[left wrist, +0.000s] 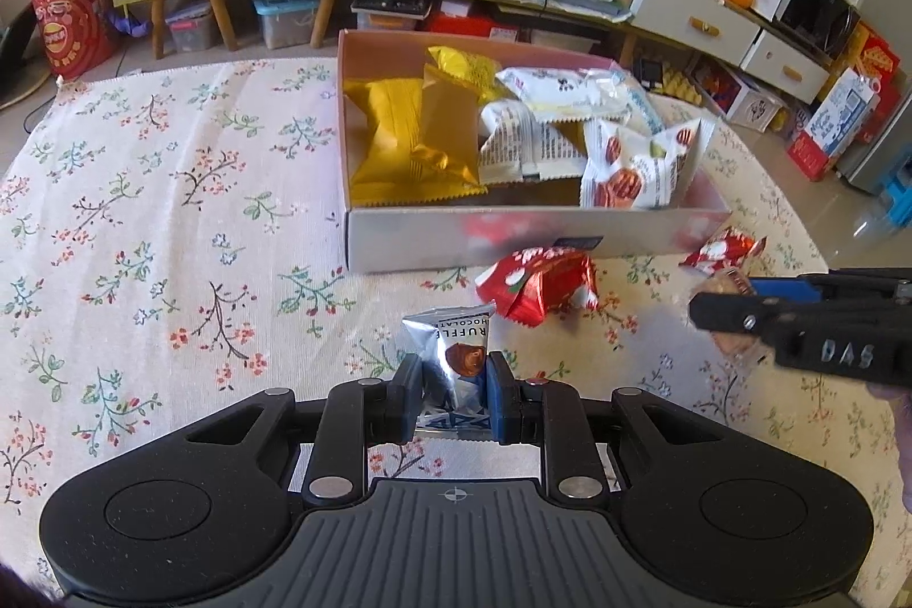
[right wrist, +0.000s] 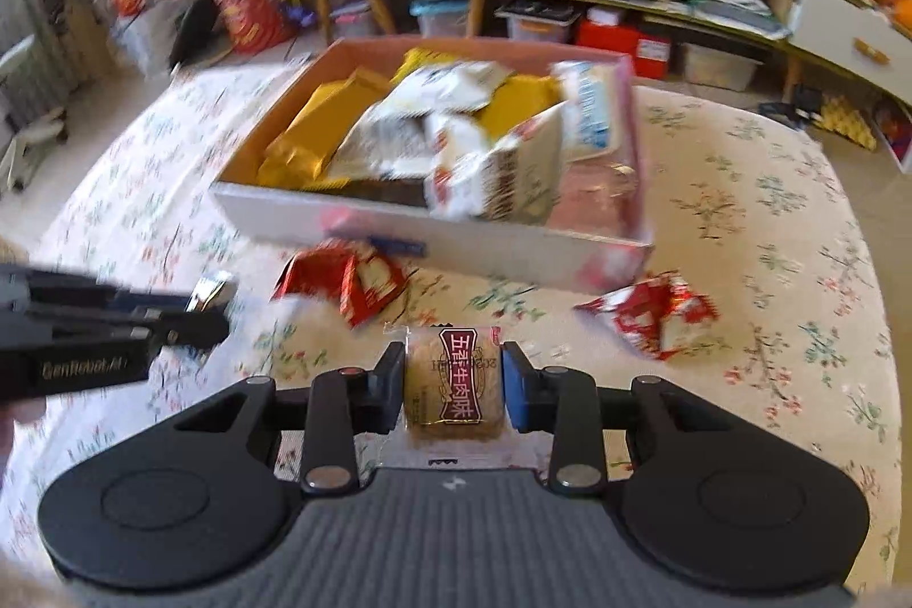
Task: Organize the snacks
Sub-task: 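Lift both held packets up over the pink box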
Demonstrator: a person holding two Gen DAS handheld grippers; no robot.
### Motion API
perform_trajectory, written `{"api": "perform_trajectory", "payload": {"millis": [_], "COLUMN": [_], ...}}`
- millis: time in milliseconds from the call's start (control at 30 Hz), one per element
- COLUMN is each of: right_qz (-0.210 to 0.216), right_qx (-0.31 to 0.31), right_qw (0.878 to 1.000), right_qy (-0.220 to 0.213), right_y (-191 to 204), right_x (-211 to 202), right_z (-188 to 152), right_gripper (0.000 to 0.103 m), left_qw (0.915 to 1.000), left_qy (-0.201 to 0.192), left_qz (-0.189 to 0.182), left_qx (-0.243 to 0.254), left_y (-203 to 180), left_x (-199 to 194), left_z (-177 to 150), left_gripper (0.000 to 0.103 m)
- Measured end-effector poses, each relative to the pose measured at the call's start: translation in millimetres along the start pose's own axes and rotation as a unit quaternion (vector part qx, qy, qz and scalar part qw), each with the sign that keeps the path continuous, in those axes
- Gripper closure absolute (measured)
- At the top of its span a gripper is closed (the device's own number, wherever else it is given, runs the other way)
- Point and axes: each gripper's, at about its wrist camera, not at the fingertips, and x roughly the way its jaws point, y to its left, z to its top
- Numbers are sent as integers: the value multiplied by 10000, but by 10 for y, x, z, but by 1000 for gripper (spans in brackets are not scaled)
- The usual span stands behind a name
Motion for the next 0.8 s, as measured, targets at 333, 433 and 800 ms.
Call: {"api": "perform_trajectory", "payload": {"millis": [333,433,800], "right_qz": [-13,105,63], "right_qx": [929,1254,1321], "right_qw": [9939,9883,9852], "right_qy": [-593,-860,-1093], "right_y": [-277,-373,-414], "right_x": [-199,-233,8], "right_z": [302,422,778], "right_gripper": [71,71,71], "left_qw": [9987,9980,9941], "left_qy": [-500,-629,-952], "left_qz": [83,108,523], "left_qx": [-55,-30,82], "left_y": [-100,-145,-64], "left_x": [-176,-171,200], "left_z": [287,455,1146], "left_gripper": [82,82,82]}}
